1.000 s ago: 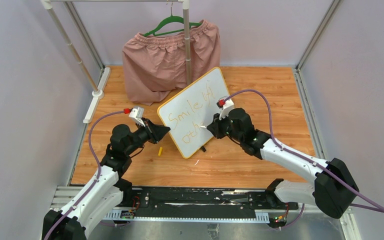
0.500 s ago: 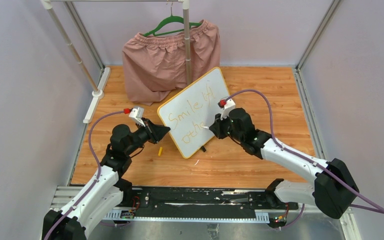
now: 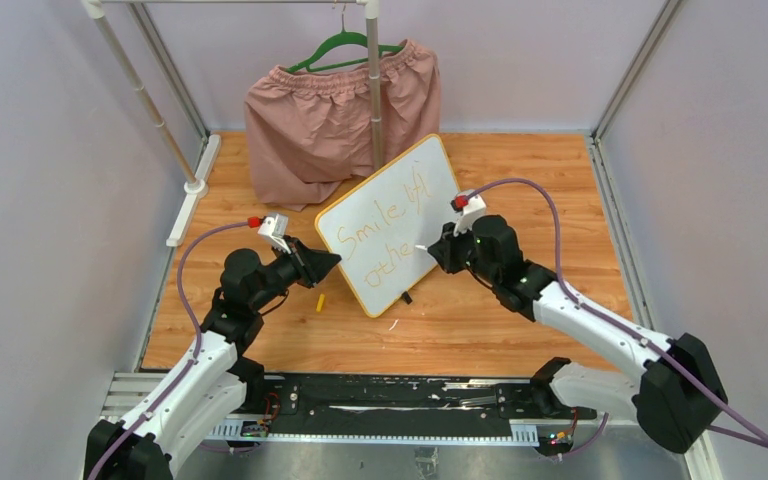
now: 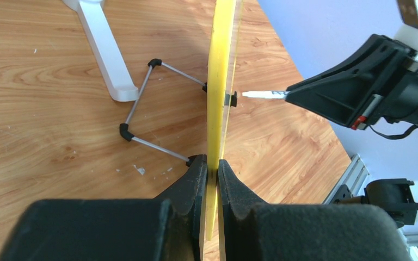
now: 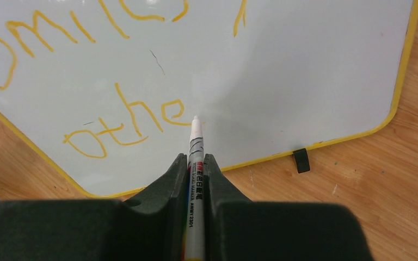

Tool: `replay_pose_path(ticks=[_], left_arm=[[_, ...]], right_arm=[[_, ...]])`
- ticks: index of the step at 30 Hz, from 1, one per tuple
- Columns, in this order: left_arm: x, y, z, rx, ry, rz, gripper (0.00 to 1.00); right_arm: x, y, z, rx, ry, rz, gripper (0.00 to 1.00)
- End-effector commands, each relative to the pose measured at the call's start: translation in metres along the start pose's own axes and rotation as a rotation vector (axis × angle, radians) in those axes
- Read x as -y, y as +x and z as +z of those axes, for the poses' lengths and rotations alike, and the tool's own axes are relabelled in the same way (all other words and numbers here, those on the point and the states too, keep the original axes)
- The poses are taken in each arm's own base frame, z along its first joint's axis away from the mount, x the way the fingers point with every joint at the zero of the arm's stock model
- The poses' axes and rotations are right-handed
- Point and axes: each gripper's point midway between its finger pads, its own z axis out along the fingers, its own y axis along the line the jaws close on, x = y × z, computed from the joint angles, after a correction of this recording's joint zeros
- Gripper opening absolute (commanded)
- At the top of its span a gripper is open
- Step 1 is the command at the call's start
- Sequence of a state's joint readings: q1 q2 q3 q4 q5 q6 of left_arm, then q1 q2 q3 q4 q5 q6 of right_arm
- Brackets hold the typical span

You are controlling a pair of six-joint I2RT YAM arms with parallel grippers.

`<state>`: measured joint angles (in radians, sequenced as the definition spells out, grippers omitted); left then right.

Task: Write a sentence on the whiteboard

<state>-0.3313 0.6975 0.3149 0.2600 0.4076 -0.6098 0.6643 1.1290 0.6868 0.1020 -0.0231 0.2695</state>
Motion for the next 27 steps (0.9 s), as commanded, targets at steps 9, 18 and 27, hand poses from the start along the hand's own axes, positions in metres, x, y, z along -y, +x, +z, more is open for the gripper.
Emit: replay_pose_path(ticks=[9,18,27], left_arm=[[0.013,-0.009,-0.001,0.040,0.058,0.019,0.00],[0.013,-0.009,-0.001,0.040,0.059,0.017,0.00],[0.015,-0.010,-0.002,0.042,0.064,0.019,0.00]], right_arm=[[-0.007,-0.028,-0.013,0.119,-0.043,0.007,0.00],[-0.008,-0.032,-0.003,0.111,-0.043,0.008,0.00],[-0.009,-0.043,0.000,0.138,-0.040,0.012,0.00]])
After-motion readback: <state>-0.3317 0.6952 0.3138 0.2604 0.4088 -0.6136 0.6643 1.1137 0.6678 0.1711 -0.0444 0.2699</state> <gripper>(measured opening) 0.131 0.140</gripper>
